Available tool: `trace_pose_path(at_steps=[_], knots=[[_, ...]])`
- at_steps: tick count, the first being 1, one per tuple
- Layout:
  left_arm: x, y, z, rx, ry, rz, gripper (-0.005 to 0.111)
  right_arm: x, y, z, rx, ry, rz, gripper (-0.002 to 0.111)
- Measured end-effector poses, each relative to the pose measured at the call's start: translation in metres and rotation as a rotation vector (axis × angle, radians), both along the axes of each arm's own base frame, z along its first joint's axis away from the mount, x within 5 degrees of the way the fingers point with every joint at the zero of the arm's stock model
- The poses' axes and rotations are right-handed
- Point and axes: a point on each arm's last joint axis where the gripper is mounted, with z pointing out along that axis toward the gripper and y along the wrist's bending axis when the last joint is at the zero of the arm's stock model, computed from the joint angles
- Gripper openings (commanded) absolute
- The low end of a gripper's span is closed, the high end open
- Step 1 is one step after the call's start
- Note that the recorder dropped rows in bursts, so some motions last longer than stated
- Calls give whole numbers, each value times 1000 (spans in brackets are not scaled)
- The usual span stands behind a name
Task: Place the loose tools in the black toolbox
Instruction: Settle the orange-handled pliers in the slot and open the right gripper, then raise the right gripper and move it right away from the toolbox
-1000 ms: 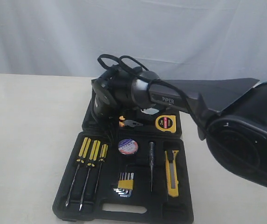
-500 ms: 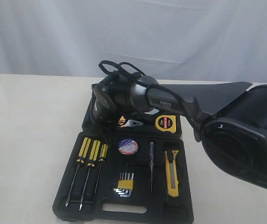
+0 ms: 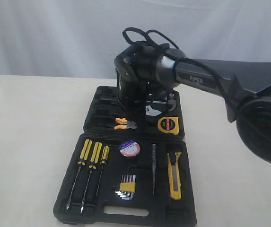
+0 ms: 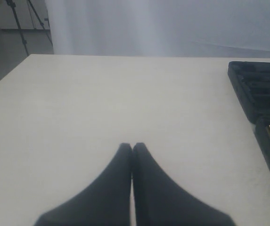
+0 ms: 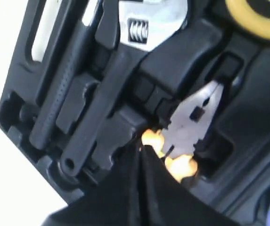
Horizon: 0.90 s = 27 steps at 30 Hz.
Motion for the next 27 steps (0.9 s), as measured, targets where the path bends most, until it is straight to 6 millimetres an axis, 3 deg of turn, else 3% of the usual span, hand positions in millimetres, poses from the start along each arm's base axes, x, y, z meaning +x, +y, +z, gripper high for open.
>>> trace_pose_path(at_steps=[5, 16, 27], knots=[[0, 0, 0, 0, 0, 0, 0, 2, -10, -5, 26, 26, -5, -1], [0, 0, 0, 0, 0, 0, 0, 2, -16, -39, 67, 117, -17, -1], [0, 0, 0, 0, 0, 0, 0, 3, -19, -43, 71, 127, -18, -1]])
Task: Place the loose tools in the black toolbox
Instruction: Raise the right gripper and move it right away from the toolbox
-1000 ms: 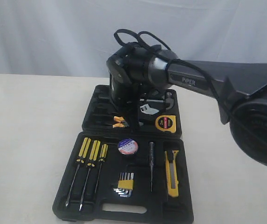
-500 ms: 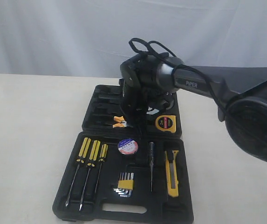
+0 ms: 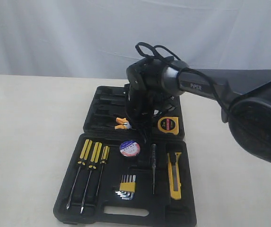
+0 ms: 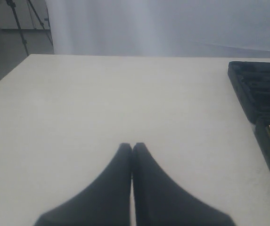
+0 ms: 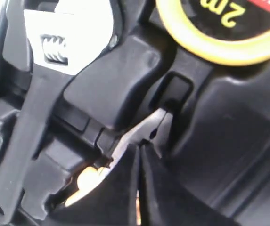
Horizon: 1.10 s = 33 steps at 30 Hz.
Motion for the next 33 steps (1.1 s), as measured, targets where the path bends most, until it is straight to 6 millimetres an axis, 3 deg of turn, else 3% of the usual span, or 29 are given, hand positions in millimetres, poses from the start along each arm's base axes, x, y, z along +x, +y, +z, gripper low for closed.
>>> trace_pose_path(at_steps=[3, 5, 16, 28, 33], knots=[[0, 0, 0, 0, 0, 0, 0, 0, 0, 3, -4, -5, 14, -1], [0, 0, 0, 0, 0, 0, 0, -3, -1, 17, -11, -9, 19, -1], [0, 0, 0, 0, 0, 0, 0, -39, -19, 112, -218, 1, 202, -1], [0, 0, 0, 0, 0, 0, 0, -126, -63, 200, -698, -33, 440, -1], [0, 0, 0, 0, 0, 0, 0, -158, -77, 218, -901, -17, 556, -1]])
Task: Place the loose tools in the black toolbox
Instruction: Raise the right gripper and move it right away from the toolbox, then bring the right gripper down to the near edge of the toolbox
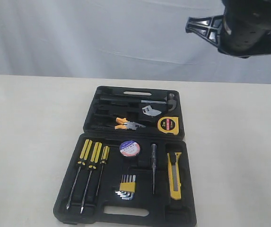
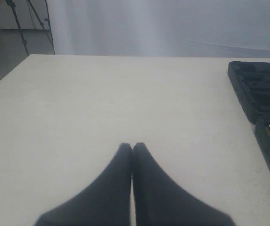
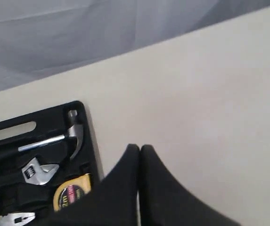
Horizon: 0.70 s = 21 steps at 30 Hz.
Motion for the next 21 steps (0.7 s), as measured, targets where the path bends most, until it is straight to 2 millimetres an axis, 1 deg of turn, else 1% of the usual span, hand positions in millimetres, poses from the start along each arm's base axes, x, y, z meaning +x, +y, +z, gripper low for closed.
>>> trace_pose_path(at_steps=[4, 7, 10, 16, 18, 21], knots=[[0, 0, 0, 0, 0, 0, 0, -16, -7, 9, -75, -60, 91, -1], [0, 0, 0, 0, 0, 0, 0, -27, -18, 10, -86, -106, 136, -1], [0, 0, 0, 0, 0, 0, 0, -40, -32, 4, -85, -116, 134, -1], [0, 0, 0, 0, 0, 0, 0, -67, -57, -13, -80, -86, 77, -1], [0, 0, 0, 0, 0, 0, 0, -76, -61, -15, -88, -85, 82, -1], [0, 0, 0, 0, 0, 0, 0, -83, -61, -19, -97, -94, 135, -1]])
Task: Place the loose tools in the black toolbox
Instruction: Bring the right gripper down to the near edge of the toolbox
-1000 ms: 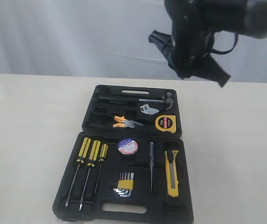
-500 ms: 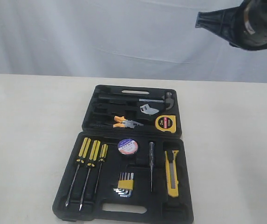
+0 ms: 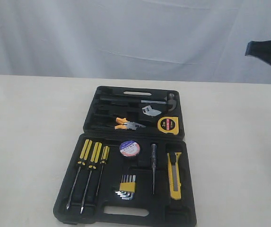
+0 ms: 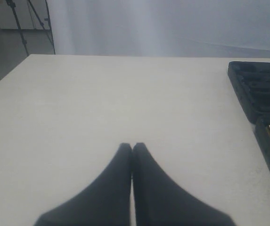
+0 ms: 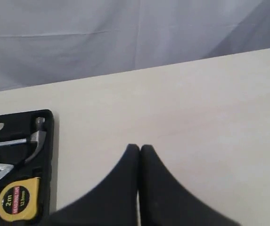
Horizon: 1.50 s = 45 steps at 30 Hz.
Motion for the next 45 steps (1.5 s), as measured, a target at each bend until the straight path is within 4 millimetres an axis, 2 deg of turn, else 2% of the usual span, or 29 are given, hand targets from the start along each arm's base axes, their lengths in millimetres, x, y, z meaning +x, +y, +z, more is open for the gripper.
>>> trace_pose_path(at_steps=[4, 8, 12, 18, 26, 31, 45], knots=[[0, 0, 0, 0, 0, 0, 0, 1, 9, -7, 21, -51, 120, -1], [0, 0, 0, 0, 0, 0, 0, 5, 27, -18, 102, -89, 231, -1], [0, 0, 0, 0, 0, 0, 0, 5, 53, -28, 145, -81, 342, -1], [0, 0, 0, 0, 0, 0, 0, 0, 97, -30, 116, -38, 519, -1], [0, 0, 0, 0, 0, 0, 0, -11, 136, -33, 132, -3, 655, -1], [0, 0, 0, 0, 0, 0, 0, -16, 146, -34, 129, 21, 680, -1], [0, 0, 0, 0, 0, 0, 0, -16, 151, -35, 139, 22, 711, -1]])
